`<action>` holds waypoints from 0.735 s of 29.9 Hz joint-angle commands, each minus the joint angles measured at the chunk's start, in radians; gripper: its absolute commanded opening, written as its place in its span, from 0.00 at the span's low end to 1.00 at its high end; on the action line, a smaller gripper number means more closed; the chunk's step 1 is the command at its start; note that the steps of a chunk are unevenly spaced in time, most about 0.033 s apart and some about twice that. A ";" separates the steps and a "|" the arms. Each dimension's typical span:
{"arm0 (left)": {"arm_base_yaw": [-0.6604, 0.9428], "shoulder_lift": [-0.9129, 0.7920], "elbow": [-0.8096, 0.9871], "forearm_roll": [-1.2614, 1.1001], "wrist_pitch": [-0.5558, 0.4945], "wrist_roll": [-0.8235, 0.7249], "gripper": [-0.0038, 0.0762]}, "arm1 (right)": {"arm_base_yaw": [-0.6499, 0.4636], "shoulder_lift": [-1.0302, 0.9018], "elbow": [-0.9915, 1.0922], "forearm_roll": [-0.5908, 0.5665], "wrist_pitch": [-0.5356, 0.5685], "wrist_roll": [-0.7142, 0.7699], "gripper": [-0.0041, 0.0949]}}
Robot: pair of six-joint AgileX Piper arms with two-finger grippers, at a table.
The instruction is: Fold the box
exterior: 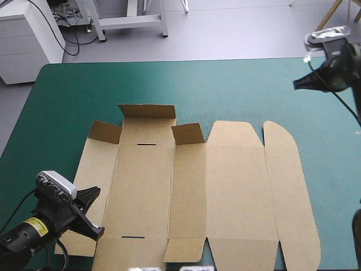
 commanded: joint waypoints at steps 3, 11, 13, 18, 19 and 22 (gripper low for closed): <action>-0.001 0.008 -0.034 -0.014 -0.065 -0.006 0.04 | -0.193 -0.239 0.249 0.123 -0.030 0.001 0.02; -0.001 0.008 -0.034 -0.014 -0.065 -0.006 0.04 | -0.278 -0.598 0.634 0.125 -0.039 -0.001 0.02; -0.001 0.008 -0.034 -0.014 -0.065 -0.006 0.04 | -0.278 -0.689 0.726 0.167 -0.065 -0.001 0.02; -0.001 0.008 -0.034 -0.014 -0.065 -0.006 0.04 | -0.278 -0.870 0.920 0.256 -0.118 -0.001 0.02; -0.001 0.008 -0.034 -0.014 -0.065 -0.006 0.04 | -0.278 -0.902 0.959 0.268 -0.127 -0.001 0.02; -0.001 0.008 -0.034 -0.014 -0.065 -0.006 0.04 | -0.278 -0.981 1.069 0.296 -0.139 -0.010 0.02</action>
